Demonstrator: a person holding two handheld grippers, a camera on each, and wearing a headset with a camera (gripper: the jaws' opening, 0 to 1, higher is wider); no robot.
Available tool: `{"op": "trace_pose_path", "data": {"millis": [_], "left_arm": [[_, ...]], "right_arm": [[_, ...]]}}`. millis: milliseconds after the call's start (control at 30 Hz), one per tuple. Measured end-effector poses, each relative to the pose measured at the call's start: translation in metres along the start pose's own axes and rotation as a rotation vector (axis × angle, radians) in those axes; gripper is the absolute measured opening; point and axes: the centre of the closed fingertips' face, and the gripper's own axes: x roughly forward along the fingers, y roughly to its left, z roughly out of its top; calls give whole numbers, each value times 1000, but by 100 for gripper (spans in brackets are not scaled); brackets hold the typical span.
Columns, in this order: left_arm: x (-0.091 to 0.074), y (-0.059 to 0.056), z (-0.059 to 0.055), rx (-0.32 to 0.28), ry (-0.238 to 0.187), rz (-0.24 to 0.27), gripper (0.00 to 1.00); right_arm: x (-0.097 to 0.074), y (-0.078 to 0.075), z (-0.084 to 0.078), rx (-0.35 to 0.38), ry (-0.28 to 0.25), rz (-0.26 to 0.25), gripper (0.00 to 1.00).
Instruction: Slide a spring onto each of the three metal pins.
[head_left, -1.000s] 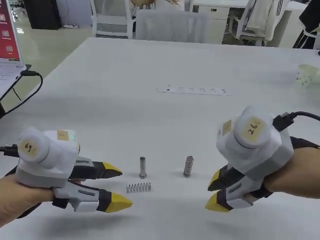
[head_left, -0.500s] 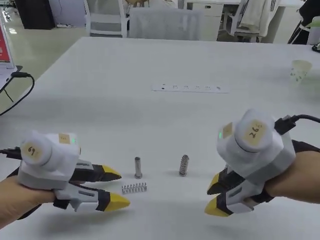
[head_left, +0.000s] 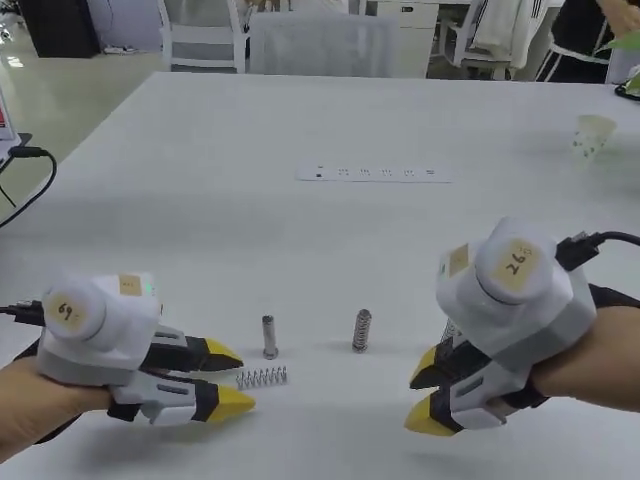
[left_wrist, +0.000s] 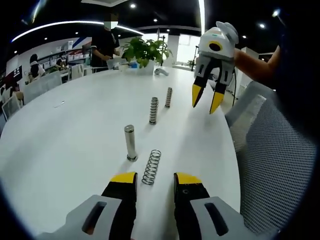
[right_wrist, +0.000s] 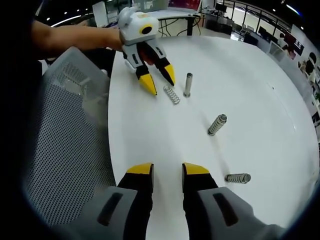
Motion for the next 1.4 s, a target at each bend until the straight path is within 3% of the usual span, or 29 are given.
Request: {"op": "trace_pose_path", "data": {"millis": [200,700,1400], "left_arm": [[2,2,0,8,2,1,19],[4,5,-1,21,2,-1,14],[6,6,-4,29,7,-1,10]], "right_arm": [[0,0,-3,7,-11,-7,23],[-1,-3,-2,68,-104,-21,37],[-11,-7,12,142,-240,-42,55]]}}
